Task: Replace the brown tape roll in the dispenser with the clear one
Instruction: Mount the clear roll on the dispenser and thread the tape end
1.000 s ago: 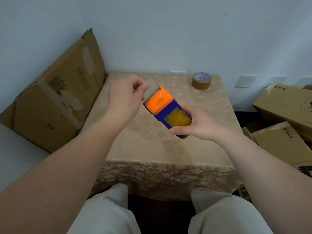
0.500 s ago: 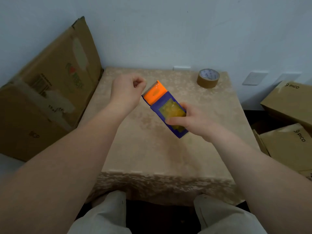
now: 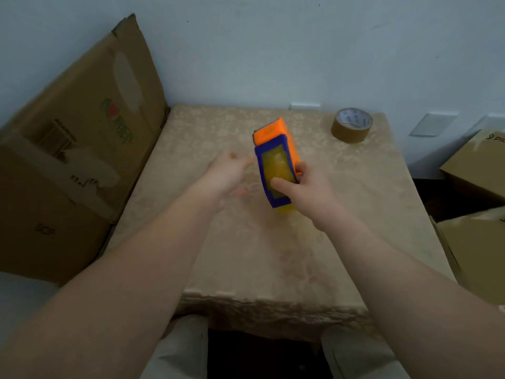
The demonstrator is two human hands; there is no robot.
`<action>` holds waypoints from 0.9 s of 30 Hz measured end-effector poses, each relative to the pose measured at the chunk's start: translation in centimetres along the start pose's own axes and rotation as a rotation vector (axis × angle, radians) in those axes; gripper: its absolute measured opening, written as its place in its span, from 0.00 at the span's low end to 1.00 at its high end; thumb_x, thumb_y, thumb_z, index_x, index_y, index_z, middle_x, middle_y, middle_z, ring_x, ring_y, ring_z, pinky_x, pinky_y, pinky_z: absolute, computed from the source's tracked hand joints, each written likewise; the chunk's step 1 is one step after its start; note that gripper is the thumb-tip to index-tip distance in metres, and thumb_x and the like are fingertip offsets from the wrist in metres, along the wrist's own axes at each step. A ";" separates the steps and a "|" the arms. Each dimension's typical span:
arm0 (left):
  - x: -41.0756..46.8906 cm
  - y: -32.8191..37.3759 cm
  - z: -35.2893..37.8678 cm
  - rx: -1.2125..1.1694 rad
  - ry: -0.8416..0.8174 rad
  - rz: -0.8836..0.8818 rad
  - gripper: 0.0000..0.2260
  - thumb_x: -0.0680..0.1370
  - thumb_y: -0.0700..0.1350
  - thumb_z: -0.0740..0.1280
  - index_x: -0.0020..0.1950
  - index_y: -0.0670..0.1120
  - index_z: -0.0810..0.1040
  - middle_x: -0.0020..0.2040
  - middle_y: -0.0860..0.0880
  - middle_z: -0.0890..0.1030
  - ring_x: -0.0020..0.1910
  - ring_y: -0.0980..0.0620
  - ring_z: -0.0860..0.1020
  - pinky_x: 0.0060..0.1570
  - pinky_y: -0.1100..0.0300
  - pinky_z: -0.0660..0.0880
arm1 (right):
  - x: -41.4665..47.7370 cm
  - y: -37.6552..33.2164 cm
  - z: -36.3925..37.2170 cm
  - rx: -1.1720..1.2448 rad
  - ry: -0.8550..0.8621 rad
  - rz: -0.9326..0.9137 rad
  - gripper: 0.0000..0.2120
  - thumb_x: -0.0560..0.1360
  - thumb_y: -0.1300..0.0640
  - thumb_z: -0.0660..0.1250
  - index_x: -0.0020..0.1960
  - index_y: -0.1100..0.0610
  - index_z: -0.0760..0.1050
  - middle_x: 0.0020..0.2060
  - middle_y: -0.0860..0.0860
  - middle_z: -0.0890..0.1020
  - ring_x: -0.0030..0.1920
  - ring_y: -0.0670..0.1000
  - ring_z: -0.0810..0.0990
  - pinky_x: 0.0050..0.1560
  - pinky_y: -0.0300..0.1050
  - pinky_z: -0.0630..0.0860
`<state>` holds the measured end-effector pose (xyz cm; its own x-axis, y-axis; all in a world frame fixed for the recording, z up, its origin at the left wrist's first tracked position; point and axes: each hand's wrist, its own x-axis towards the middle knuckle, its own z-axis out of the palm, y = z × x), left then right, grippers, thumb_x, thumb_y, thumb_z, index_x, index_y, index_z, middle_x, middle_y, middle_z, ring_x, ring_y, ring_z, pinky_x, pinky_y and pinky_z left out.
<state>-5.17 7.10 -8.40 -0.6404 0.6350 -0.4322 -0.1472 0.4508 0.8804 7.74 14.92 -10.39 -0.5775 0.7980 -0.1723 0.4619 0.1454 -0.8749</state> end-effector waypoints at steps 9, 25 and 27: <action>-0.6 -0.8 2.4 0.288 0.017 0.346 0.06 0.73 0.47 0.68 0.44 0.44 0.79 0.36 0.49 0.80 0.39 0.48 0.78 0.39 0.56 0.74 | 1.4 0.5 -0.1 1.074 -0.339 0.299 0.13 0.79 0.57 0.57 0.56 0.60 0.77 0.46 0.54 0.85 0.44 0.50 0.84 0.44 0.43 0.81; 0.4 -1.9 3.1 0.709 -0.095 0.423 0.09 0.71 0.50 0.68 0.37 0.45 0.81 0.32 0.50 0.80 0.35 0.51 0.77 0.38 0.56 0.73 | 3.8 1.2 0.4 0.263 -0.066 0.360 0.04 0.67 0.56 0.71 0.37 0.52 0.75 0.41 0.57 0.84 0.43 0.59 0.84 0.42 0.62 0.82; 0.7 -1.8 2.6 0.600 0.023 0.433 0.06 0.72 0.48 0.67 0.43 0.50 0.84 0.41 0.52 0.84 0.43 0.54 0.80 0.42 0.61 0.73 | 4.2 1.1 0.5 0.170 -0.013 0.336 0.05 0.66 0.56 0.69 0.34 0.52 0.74 0.40 0.57 0.83 0.45 0.61 0.83 0.43 0.63 0.81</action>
<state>-3.43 8.36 -10.74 -0.5645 0.8232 -0.0605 0.5550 0.4328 0.7104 5.55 18.14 -12.28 -0.4214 0.7772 -0.4674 0.5095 -0.2235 -0.8309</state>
